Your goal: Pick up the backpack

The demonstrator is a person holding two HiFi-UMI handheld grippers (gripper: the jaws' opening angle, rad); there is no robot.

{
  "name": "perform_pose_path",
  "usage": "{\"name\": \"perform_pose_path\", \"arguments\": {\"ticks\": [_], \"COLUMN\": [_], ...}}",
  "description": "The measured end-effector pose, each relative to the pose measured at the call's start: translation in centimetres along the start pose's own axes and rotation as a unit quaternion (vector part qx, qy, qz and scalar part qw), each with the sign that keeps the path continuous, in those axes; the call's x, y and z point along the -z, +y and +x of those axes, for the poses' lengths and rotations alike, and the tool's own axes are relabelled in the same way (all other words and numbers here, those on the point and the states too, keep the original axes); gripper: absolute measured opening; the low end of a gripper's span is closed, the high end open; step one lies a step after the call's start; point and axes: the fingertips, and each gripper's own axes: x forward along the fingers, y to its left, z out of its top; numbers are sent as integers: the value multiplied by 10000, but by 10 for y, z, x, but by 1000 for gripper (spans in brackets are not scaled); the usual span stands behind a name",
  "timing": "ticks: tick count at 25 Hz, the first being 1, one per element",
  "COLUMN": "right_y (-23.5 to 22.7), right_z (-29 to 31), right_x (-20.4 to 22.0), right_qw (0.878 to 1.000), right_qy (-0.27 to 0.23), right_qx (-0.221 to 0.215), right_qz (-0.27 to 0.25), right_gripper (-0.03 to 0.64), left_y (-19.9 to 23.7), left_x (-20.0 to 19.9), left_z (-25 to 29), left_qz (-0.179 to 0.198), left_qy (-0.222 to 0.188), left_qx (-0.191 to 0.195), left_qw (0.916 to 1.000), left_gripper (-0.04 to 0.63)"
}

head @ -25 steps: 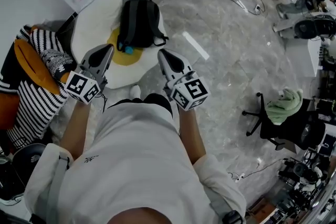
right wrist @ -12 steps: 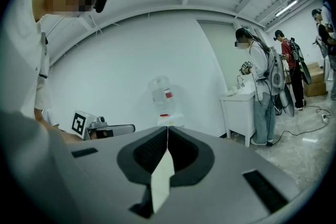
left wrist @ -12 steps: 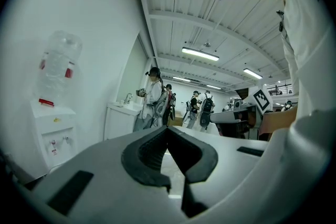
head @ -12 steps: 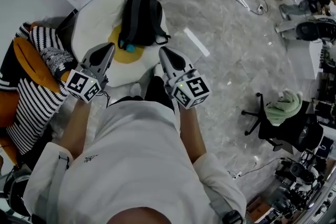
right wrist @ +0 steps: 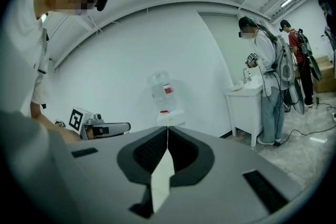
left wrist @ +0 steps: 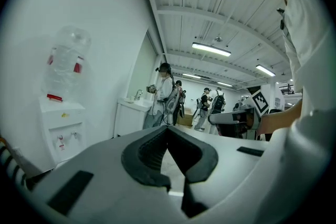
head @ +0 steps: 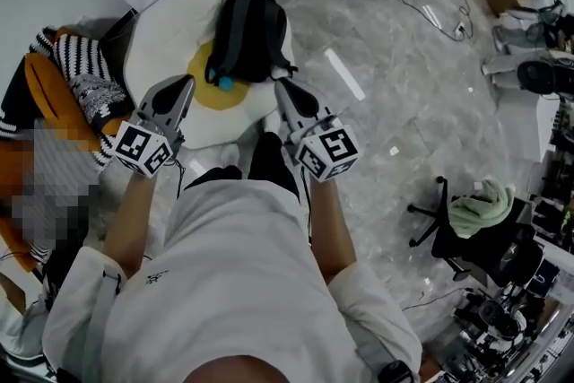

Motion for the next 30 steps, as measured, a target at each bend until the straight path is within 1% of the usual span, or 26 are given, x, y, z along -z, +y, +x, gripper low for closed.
{"name": "perform_pose_path", "arguments": {"ticks": [2,5,6,9,14,17,21,25,30], "right_y": [-18,-46,-55,-82,-126,-154,-188,-214,-238], "right_z": [11,26,32,51,78,95,120,143,167], "right_x": [6,16,20,30,47,60,80,101,129], "right_qw": [9999,9992,9988,9977,9955,9945,9932,9922,9916], "right_qy": [99,318,379,503,680,764,893,988,1060], "right_qx": [-100,-210,-252,-408,-636,-711,-738,-764,-726], "right_qz": [1,-131,-166,-175,-154,-103,-76,3,116], "right_gripper": [8,8,8,8,8,8,8,8,8], "left_y": [5,7,8,15,27,43,68,92,116], "left_x": [5,12,15,23,35,47,72,99,131], "left_z": [15,42,52,83,134,158,185,210,238], "left_qz": [43,257,247,124,112,52,-97,-216,-412], "left_qy": [109,287,318,385,460,484,547,603,556], "left_qx": [-104,-188,-209,-308,-494,-685,-888,-990,-1047], "left_qw": [9999,9991,9990,9987,9977,9965,9945,9930,9921], "left_gripper": [2,2,2,2,2,2,3,2,2]}}
